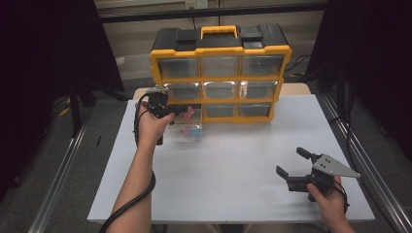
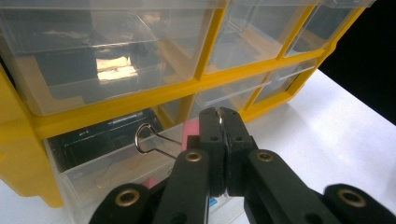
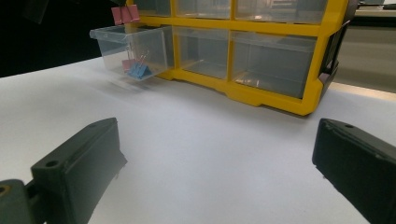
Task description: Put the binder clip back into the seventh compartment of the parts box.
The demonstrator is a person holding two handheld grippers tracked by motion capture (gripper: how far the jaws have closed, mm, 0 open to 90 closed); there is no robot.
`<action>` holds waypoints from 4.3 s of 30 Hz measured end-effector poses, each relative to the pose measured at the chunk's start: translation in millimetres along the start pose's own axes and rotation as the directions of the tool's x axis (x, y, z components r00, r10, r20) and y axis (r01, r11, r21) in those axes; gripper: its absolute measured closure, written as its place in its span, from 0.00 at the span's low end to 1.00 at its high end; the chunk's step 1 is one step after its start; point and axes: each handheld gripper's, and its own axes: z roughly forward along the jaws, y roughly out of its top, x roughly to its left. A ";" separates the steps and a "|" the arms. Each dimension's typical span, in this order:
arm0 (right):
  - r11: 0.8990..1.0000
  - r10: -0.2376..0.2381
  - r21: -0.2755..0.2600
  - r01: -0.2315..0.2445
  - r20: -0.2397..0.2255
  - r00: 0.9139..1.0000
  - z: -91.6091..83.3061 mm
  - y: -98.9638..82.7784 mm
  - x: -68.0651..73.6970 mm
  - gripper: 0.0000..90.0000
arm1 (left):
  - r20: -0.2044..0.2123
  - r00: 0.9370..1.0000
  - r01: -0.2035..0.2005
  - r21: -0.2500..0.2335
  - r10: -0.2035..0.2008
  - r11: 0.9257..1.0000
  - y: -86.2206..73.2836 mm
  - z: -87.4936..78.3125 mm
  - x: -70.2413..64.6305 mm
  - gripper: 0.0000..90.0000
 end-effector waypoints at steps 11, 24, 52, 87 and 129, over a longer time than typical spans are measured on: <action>1.000 0.001 0.001 -0.001 0.001 1.000 -0.3 0.1 0.3 0.01 | -0.017 1.000 0.007 0.000 -0.007 1.000 -4.3 0.6 5.9 0.99; 1.000 0.001 -0.002 -0.001 0.001 1.000 -0.4 0.1 0.0 0.01 | -0.020 1.000 0.009 0.004 -0.009 1.000 -10.1 2.0 6.7 0.98; 1.000 -0.001 0.000 0.001 -0.002 1.000 -0.8 0.3 0.6 0.01 | 0.029 1.000 0.007 -0.051 -0.005 0.999 -31.0 -9.1 -16.4 0.39; 1.000 0.009 0.003 -0.009 0.002 1.000 1.8 0.0 0.9 0.01 | 0.002 1.000 0.009 -0.109 -0.009 0.994 -60.3 -19.6 -34.0 0.22; 1.000 0.010 -0.003 -0.010 -0.006 1.000 5.1 0.7 0.2 0.01 | -0.079 0.997 -0.030 -0.080 0.023 0.996 -72.2 -18.6 -28.6 0.97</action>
